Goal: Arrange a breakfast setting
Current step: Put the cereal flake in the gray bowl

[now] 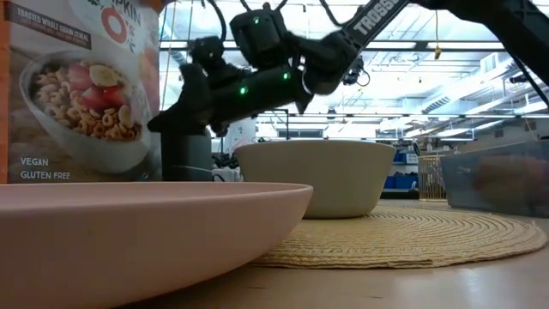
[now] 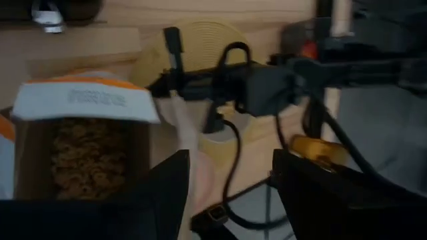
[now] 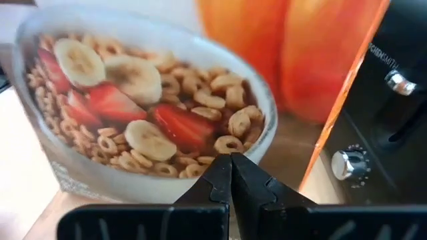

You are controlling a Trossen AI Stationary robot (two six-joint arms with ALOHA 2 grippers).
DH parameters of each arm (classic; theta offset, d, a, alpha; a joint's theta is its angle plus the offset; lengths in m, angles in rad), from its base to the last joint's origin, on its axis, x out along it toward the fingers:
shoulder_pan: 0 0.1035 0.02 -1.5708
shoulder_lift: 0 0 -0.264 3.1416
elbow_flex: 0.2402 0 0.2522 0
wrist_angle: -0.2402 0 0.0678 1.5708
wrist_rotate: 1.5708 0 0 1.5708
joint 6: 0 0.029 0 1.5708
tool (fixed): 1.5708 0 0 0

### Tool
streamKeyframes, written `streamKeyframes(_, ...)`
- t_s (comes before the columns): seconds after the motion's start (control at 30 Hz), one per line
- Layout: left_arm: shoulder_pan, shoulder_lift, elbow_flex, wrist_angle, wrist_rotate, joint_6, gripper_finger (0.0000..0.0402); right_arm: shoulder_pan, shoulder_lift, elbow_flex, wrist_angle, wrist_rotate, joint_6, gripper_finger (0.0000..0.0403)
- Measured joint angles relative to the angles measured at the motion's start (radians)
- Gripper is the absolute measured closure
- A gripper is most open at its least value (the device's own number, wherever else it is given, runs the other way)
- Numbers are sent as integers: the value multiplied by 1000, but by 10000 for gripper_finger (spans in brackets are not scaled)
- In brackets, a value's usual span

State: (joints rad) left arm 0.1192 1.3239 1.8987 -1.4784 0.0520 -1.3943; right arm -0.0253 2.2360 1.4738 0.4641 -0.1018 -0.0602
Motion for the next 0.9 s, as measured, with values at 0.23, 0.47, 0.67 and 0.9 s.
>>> streamKeyframes(0.23, -53, -2, 128, 23, -151, 75, 182, -23, -115, 0, -203, -7, -28, 391)
streamKeyframes(0.47, -120, -6, 209, 64, -365, 239, 182, -80, -250, 1, -588, -13, -8, 385)
streamKeyframes(0.67, -156, 2, 207, 120, -391, 355, 182, -135, -233, -1, -730, -89, 112, 305)
streamKeyframes(0.9, -193, 16, 204, 119, -392, 393, 182, -135, -140, 1, -614, -86, 8, 217)
